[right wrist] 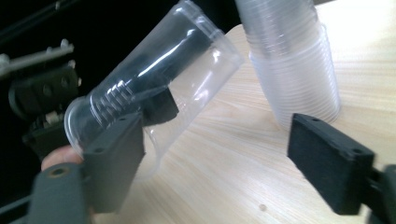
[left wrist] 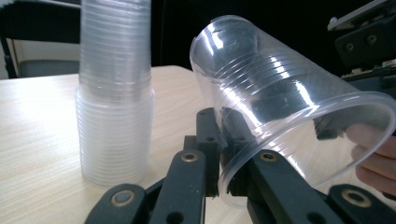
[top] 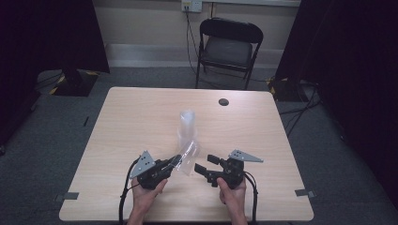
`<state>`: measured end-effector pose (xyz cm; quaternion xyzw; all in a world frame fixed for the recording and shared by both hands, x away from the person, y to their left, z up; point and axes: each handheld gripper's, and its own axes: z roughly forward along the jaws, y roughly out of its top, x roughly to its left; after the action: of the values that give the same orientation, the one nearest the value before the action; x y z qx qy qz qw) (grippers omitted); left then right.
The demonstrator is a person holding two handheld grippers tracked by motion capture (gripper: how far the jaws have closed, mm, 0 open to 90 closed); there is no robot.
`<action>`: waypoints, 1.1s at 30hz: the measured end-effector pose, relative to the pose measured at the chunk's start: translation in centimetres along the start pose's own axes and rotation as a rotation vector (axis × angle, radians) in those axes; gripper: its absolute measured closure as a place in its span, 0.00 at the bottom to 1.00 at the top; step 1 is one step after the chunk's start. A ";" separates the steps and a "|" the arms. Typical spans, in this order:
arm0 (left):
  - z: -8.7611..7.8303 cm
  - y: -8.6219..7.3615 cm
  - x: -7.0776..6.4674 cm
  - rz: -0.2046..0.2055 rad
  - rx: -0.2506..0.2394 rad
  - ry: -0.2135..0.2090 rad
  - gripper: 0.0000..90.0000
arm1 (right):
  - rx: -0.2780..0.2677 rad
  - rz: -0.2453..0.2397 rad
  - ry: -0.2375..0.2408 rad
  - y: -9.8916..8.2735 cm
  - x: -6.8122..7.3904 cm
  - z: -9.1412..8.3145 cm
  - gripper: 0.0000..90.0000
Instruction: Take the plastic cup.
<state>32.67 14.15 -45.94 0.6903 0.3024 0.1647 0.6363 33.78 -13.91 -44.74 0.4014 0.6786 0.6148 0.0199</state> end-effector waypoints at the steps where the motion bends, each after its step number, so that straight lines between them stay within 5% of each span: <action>1: 0.0 0.1 -0.1 -0.005 0.018 -0.013 0.97 | 0.003 -0.004 -0.009 0.0 0.0 -0.1 0.19; 11: 0.1 1.0 0.3 -0.053 0.115 -0.066 0.97 | 0.045 -0.164 -0.133 -0.6 0.2 -1.0 0.17; 19: 0.6 1.4 0.6 -0.085 0.185 -0.122 0.97 | 0.051 -0.253 -0.171 -0.9 0.5 -1.4 0.17; 33: 1.9 2.0 0.9 -0.096 0.302 -0.132 0.97 | 0.073 -0.384 -0.211 -0.7 1.2 -1.9 0.16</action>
<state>34.92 13.23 -44.42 0.7722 0.3139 0.0410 0.5510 31.56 -14.74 -44.31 0.3276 0.7584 0.5294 0.1932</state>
